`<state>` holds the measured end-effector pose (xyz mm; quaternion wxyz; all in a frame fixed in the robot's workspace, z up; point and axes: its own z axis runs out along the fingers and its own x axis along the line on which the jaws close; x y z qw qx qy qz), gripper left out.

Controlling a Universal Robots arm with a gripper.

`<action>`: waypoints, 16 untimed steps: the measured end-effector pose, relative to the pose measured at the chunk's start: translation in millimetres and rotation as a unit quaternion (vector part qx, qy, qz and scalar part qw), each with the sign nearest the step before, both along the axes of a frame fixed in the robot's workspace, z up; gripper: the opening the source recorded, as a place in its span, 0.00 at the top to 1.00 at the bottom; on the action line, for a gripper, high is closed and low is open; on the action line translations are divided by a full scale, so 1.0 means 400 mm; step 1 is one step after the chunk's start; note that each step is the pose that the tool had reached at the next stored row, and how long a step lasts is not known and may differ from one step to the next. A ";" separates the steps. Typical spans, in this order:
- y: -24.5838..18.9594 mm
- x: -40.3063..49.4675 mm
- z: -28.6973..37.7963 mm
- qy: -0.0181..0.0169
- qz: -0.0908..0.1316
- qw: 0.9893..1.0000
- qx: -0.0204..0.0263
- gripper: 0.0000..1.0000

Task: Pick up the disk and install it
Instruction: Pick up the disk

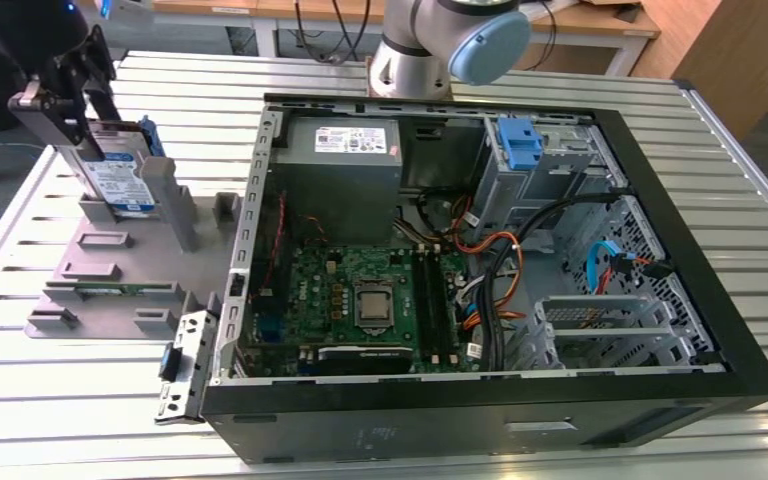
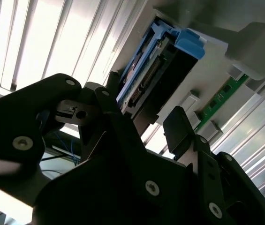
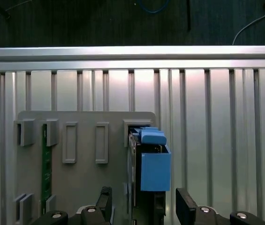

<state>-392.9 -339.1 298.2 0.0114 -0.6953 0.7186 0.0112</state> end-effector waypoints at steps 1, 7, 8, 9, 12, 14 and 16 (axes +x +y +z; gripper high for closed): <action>0.000 0.000 -0.004 0.000 0.000 1.000 0.000 0.35; 0.000 0.000 -0.007 0.000 0.000 1.000 0.000 0.35; 0.000 0.000 -0.007 0.000 0.001 1.000 0.000 0.35; 0.000 0.000 -0.007 0.000 0.004 1.000 0.000 0.35; 0.000 0.000 -0.004 0.000 0.009 1.000 0.000 0.35; 0.000 0.000 -0.003 0.000 0.010 1.000 0.000 0.35; 0.000 0.000 -0.003 0.000 0.011 1.000 0.000 0.35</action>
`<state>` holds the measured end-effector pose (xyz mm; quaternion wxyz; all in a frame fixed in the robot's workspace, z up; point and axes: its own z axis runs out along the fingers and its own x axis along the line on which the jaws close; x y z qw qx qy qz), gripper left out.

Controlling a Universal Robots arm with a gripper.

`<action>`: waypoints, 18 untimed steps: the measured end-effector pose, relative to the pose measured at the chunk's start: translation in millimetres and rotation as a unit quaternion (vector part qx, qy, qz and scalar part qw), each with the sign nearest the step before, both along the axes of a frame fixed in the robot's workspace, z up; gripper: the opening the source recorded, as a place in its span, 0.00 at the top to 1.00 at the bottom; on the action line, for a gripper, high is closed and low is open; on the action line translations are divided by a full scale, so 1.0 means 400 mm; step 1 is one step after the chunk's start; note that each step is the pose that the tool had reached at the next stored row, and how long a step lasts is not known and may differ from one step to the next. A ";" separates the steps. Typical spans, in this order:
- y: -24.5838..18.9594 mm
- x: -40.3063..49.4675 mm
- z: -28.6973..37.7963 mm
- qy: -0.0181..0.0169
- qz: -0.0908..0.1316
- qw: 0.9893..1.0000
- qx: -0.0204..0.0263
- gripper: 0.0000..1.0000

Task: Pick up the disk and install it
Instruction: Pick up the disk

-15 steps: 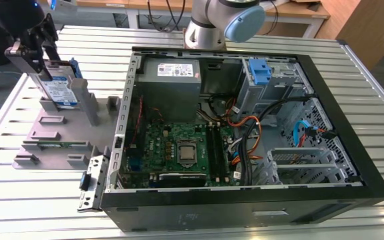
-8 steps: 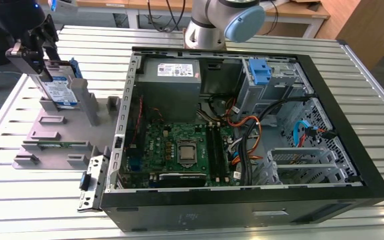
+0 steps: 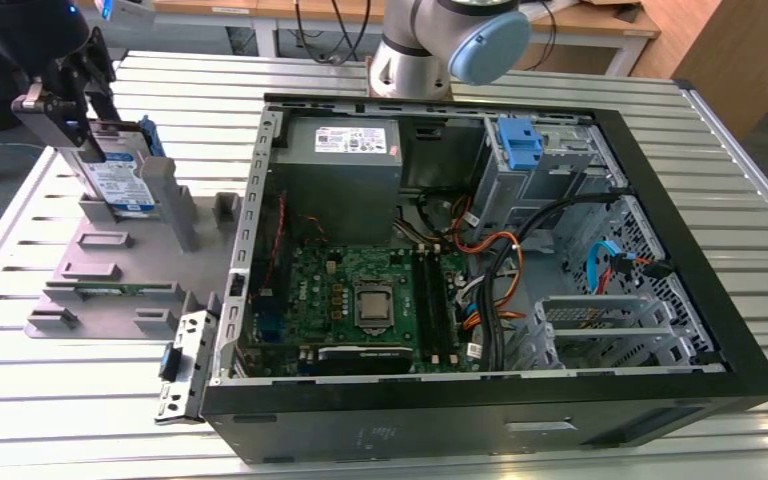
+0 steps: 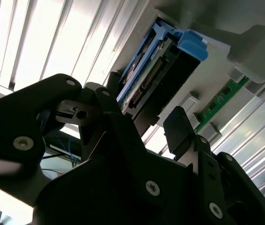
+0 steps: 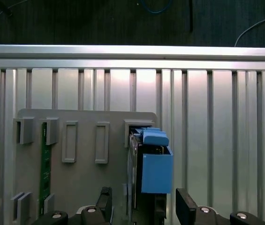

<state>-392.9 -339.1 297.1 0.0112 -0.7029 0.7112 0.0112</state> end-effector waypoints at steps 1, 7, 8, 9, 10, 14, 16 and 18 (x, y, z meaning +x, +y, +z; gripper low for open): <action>0.000 0.000 0.000 0.000 0.001 1.000 0.000 0.35; 0.000 0.000 0.000 0.000 0.011 1.000 0.000 0.35; 0.000 0.000 0.000 0.000 0.011 1.000 0.000 0.35; 0.000 0.000 0.000 0.000 0.011 1.000 0.000 0.35; 0.000 0.000 0.002 0.000 0.011 1.000 0.000 0.35; 0.000 0.000 0.004 0.000 0.011 1.000 0.000 0.35; 0.000 0.000 0.005 0.000 0.011 1.000 0.004 0.35; 0.000 0.000 0.005 0.000 0.011 1.000 0.005 0.35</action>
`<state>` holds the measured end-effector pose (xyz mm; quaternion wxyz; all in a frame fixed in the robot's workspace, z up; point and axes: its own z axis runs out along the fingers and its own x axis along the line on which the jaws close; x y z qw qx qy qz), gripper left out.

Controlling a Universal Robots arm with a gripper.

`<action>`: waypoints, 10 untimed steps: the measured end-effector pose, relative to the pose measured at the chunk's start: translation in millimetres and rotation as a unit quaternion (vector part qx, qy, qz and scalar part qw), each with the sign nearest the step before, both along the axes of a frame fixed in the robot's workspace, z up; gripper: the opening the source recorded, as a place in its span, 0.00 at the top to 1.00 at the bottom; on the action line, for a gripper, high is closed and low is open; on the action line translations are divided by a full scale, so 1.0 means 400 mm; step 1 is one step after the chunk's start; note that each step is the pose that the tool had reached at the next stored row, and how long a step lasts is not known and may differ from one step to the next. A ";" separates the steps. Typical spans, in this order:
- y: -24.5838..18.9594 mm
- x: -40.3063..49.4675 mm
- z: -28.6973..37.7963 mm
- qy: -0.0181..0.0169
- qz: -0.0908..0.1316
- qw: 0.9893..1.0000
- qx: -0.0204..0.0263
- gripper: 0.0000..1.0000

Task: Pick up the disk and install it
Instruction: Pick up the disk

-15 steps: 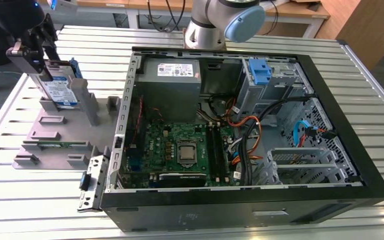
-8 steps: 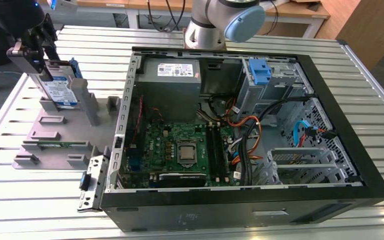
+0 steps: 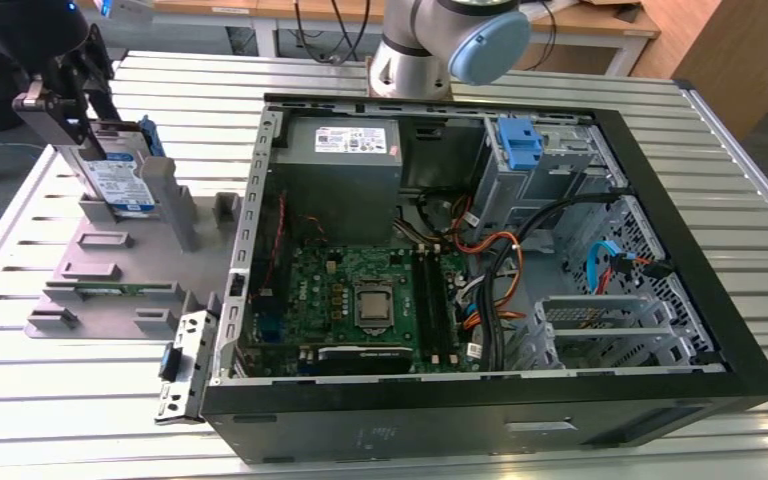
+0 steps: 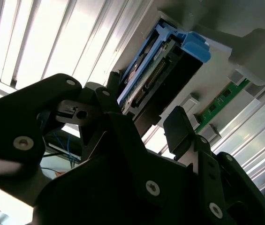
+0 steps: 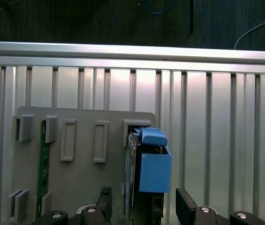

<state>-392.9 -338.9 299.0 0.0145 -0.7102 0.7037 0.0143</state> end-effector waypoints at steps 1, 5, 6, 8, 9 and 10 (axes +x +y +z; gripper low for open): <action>0.000 0.000 0.000 0.000 0.000 1.000 0.000 0.35; 0.000 0.000 0.000 0.000 0.000 1.000 0.000 0.35; 0.000 0.000 0.000 0.000 0.000 1.000 0.000 0.37; 0.000 0.000 0.000 0.000 0.000 1.000 0.000 0.43; 0.000 0.000 0.000 0.000 0.000 1.000 0.000 0.49; 0.000 0.000 0.000 0.000 0.000 1.000 0.000 0.49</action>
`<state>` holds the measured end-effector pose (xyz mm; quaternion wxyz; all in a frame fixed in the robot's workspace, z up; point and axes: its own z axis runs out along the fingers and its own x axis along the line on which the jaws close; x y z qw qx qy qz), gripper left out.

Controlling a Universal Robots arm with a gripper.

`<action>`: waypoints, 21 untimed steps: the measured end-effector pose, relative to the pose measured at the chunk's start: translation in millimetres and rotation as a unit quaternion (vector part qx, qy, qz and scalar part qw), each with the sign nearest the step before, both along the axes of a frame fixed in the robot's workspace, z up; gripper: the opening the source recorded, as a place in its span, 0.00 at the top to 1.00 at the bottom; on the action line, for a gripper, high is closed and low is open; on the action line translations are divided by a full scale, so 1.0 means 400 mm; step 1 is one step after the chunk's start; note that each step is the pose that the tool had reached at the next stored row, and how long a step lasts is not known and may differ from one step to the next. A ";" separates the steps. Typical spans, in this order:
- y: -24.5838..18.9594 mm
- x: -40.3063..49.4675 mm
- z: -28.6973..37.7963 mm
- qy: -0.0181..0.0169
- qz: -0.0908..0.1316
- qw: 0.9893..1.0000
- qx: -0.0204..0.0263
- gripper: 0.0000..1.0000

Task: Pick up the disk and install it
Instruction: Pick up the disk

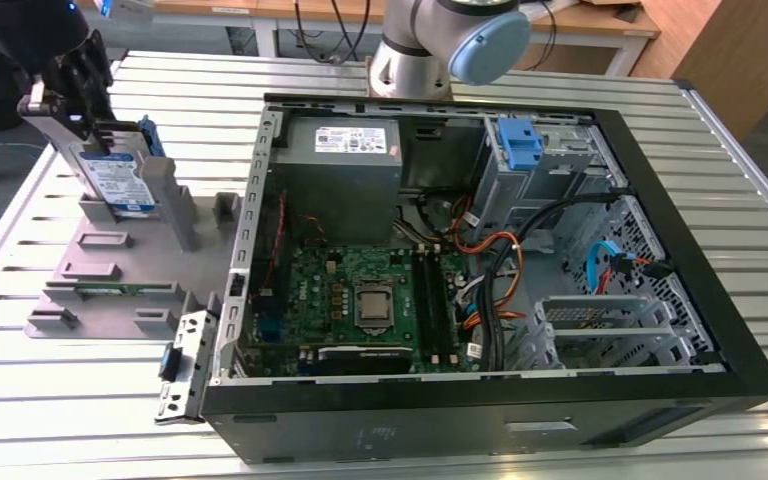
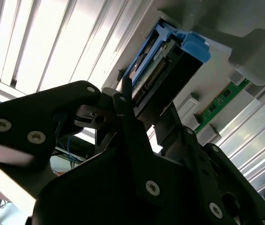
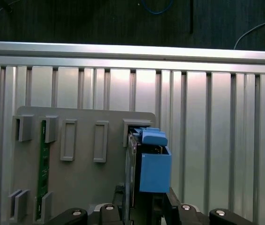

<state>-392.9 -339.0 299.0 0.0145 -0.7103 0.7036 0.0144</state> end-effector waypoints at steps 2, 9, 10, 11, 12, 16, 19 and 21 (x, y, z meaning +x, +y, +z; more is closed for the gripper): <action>0.000 0.000 0.000 0.000 0.000 1.000 0.000 0.55; -0.001 0.000 0.000 0.000 0.000 1.000 0.000 0.55; -0.001 0.001 0.000 0.000 0.000 1.000 0.000 0.55; -0.001 0.001 0.000 0.000 0.000 1.000 0.000 0.55; -0.001 0.001 0.000 0.000 0.000 1.000 0.000 0.55; -0.001 0.001 0.004 0.000 0.000 1.000 0.000 0.55; -0.001 0.001 0.006 0.000 0.000 1.000 0.000 0.55; -0.002 0.001 0.006 0.000 0.000 1.000 0.000 0.55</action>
